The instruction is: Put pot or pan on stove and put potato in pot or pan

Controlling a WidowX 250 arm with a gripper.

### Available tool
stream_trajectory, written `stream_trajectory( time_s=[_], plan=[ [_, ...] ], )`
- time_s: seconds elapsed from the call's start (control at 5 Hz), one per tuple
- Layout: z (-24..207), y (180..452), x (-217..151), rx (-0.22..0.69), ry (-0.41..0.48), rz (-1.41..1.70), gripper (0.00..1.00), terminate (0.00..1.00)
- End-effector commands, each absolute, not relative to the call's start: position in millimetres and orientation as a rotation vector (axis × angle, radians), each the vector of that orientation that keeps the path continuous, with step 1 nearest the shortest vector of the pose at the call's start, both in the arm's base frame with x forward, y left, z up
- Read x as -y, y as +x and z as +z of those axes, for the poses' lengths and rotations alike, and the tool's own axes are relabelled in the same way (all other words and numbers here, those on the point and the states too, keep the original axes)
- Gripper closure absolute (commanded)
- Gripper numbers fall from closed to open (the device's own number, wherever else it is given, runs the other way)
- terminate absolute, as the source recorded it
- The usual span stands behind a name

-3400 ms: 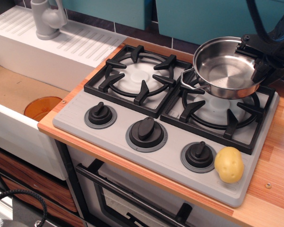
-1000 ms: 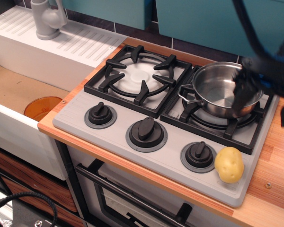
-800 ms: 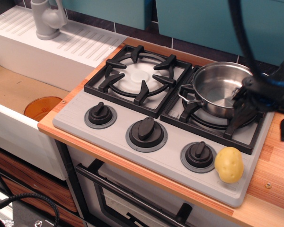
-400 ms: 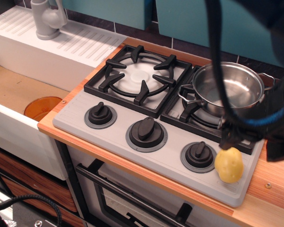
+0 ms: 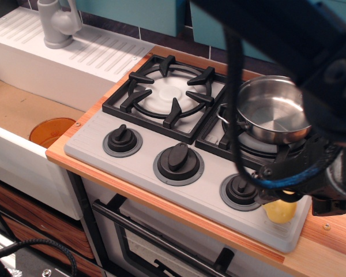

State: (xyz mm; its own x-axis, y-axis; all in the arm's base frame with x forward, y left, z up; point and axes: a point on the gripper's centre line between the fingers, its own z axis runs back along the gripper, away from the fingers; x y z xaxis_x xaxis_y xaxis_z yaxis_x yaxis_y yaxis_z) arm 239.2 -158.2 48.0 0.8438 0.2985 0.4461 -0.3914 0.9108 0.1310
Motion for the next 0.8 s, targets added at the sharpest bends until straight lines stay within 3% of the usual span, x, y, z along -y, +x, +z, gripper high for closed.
stream_trajectory(
  time_s=[0.0, 0.6],
  plan=[
    [44, 248, 164, 0.520, 0.177, 0.380, 0.00, 0.00],
    [29, 263, 158, 0.586, 0.163, 0.365, 0.00, 0.00]
  ],
)
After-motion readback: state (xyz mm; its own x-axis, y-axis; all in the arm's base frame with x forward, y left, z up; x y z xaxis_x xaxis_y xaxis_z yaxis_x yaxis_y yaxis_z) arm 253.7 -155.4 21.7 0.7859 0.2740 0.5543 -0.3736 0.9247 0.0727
